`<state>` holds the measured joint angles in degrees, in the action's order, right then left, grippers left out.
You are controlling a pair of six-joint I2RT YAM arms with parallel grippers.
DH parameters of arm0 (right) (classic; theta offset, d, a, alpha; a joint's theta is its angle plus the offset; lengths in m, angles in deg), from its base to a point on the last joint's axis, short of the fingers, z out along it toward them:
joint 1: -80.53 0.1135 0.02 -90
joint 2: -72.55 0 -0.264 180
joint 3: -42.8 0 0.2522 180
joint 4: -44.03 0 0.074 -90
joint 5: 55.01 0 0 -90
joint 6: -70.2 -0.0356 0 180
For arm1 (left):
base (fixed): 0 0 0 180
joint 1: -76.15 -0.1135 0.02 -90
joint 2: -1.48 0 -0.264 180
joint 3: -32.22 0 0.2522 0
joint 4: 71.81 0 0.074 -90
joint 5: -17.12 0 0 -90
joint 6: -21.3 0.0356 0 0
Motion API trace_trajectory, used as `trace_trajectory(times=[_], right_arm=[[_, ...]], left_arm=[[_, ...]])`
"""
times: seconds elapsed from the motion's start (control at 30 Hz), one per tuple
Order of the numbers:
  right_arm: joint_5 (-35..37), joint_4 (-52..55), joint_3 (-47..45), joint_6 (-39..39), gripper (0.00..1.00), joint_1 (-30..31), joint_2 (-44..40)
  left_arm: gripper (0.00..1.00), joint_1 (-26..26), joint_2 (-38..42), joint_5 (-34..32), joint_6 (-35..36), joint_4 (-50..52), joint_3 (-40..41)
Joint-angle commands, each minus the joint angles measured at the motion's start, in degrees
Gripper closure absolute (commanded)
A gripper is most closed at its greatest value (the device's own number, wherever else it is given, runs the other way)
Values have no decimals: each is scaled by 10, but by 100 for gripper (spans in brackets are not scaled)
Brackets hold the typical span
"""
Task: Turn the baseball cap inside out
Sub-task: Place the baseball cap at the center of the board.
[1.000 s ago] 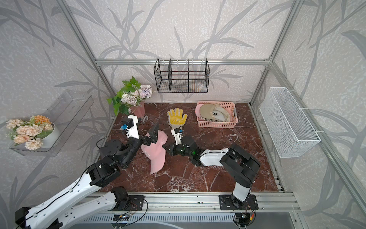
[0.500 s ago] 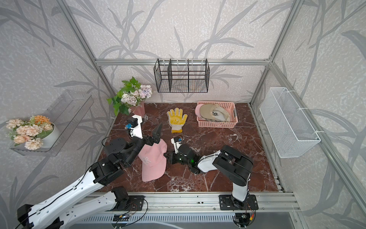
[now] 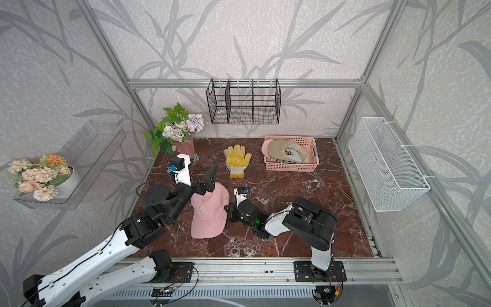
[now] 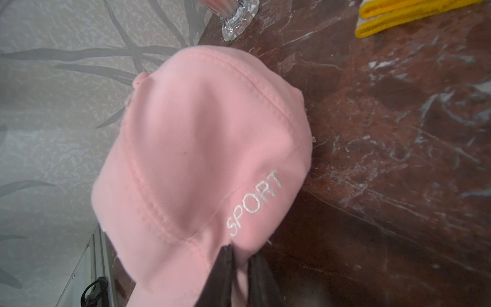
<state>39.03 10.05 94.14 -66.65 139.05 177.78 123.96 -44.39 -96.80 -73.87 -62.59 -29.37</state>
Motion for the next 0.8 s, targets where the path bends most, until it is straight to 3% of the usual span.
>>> trace_trajectory(times=[0.0,0.07,0.23,0.43,0.6,0.77], right_arm=[[18,29,2,23,48,-1,-11],[14,77,1,38,41,-12,-46],[-40,233,18,85,37,-76,-167],[-93,502,114,174,35,-198,-275],[-167,628,202,245,34,-338,-279],[-154,737,321,328,35,-419,-211]], left_arm=[[1,-5,2,6,-7,3,5],[0,-8,-2,10,-10,7,6],[0,-29,-32,28,-36,29,-4],[0,-109,-86,104,-134,61,-14],[0,-166,-127,155,-176,67,-8],[0,-200,-148,196,-182,49,7]])
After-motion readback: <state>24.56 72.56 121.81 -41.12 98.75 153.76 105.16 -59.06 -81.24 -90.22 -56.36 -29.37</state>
